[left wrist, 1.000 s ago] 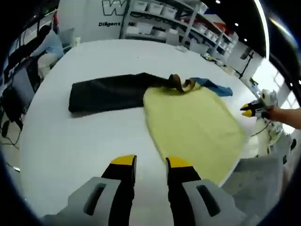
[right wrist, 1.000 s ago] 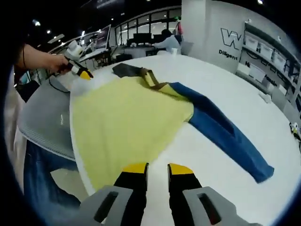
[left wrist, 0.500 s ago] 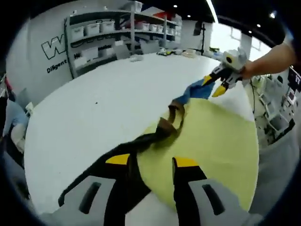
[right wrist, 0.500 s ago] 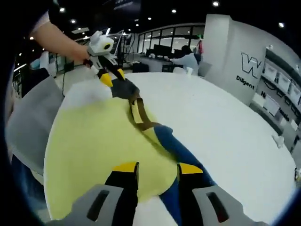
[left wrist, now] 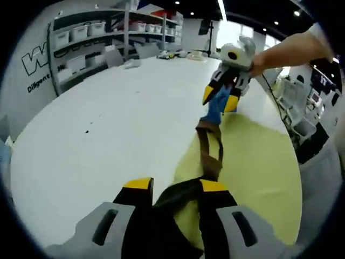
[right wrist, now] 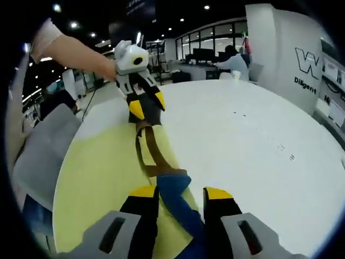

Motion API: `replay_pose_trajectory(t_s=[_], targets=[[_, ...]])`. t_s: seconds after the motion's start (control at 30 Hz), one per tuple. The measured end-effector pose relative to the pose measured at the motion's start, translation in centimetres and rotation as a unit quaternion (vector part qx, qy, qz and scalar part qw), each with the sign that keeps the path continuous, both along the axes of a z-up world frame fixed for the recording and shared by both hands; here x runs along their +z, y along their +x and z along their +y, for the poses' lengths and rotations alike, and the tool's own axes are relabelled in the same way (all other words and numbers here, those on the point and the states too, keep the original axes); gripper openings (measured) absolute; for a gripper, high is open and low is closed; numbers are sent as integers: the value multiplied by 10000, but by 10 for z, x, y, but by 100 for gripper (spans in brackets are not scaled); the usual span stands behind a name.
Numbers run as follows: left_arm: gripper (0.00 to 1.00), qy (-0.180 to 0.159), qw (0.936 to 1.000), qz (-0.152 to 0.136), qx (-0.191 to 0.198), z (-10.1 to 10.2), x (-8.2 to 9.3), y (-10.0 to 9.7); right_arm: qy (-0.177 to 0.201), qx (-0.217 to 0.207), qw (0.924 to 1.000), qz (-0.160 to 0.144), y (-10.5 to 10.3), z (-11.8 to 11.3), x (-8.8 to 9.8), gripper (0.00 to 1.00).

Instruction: Fold the garment on the visible template until the final outline fits inside the template.

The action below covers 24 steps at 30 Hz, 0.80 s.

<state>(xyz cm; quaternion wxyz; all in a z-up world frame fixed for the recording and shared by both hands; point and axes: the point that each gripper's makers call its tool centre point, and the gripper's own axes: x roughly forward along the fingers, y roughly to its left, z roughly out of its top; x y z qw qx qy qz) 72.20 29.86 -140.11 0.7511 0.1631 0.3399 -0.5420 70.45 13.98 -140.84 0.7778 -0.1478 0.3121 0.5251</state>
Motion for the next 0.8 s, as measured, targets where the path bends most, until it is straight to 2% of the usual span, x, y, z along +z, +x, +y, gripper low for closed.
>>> replay_pose_trajectory(t_s=[0.13, 0.2, 0.33, 0.4, 0.5, 0.6, 0.7, 0.77, 0.8], targets=[[30, 257, 9989, 126, -382, -6, -13, -4, -47, 142, 9998, 156, 1, 4, -8, 22], [24, 427, 9976, 204, -511, -6, -21, -8, -150, 248, 9994, 194, -2, 3, -13, 18], [14, 637, 9960, 195, -598, -4, -29, -12, -281, 430, 9984, 227, -13, 2, -18, 1], [4, 705, 9954, 217, -616, -2, -31, -13, -219, 435, 9984, 291, -17, 1, -19, 0], [4, 664, 9954, 258, -647, 0, -28, -16, -253, 468, 9982, 279, -23, -3, -21, 0], [4, 648, 9959, 153, -606, 1, -22, -14, -158, 400, 9989, 189, -23, -5, -15, 0], [3, 541, 9975, -95, -435, 2, -11, -3, -96, 303, 9995, 65, -18, -7, -7, 0], [3, 349, 9989, -216, -243, 1, 0, 8, -73, 236, 9996, -117, -11, -10, 1, 0], [3, 285, 9989, -362, -87, 2, 7, 16, -55, 156, 9997, -179, -6, -11, 6, 0]])
